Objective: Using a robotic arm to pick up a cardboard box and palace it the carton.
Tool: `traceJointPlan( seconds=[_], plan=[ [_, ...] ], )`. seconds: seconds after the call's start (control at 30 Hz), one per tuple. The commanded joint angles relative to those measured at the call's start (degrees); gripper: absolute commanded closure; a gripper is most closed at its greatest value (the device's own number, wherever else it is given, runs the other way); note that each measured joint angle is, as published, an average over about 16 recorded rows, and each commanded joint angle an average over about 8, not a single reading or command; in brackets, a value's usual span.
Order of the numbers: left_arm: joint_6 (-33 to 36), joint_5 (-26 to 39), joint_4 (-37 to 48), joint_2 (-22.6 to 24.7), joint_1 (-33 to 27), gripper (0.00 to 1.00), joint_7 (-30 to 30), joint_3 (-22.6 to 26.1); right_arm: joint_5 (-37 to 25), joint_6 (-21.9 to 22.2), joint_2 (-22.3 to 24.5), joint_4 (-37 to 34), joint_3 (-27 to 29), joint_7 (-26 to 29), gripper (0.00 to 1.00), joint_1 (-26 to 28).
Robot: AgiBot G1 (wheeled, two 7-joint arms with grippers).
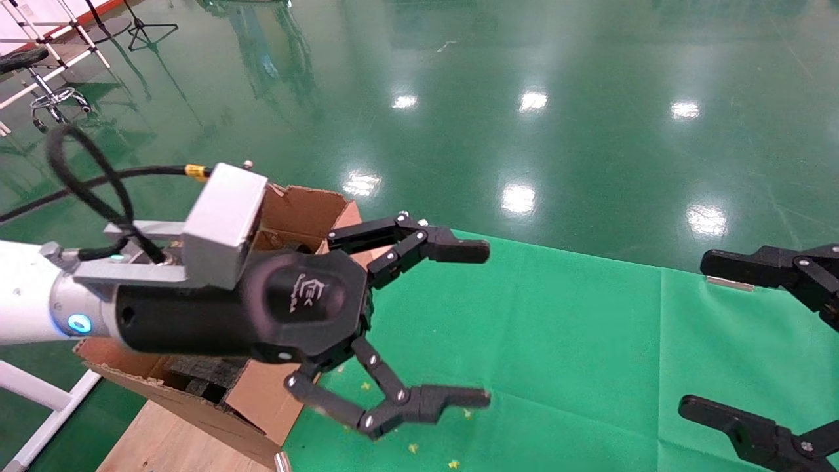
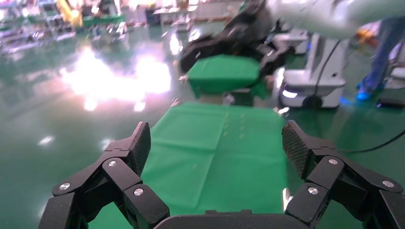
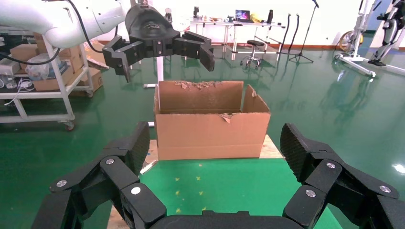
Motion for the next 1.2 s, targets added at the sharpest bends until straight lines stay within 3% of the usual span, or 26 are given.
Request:
traceJointPlan(
  seconds=[0.03, 1.2],
  plan=[
    [0.3, -1.29, -0.71, 0.21, 0.64, 0.0, 0.29, -0.39, 0.0, 0.0, 0.0, 0.0, 0.0, 0.0, 0.0, 0.0],
    [0.04, -0.22, -0.12, 0.05, 0.15, 0.0, 0.11, -0.08, 0.01, 0.01, 0.0, -0.01, 0.0, 0.0, 0.0, -0.01]
  ],
)
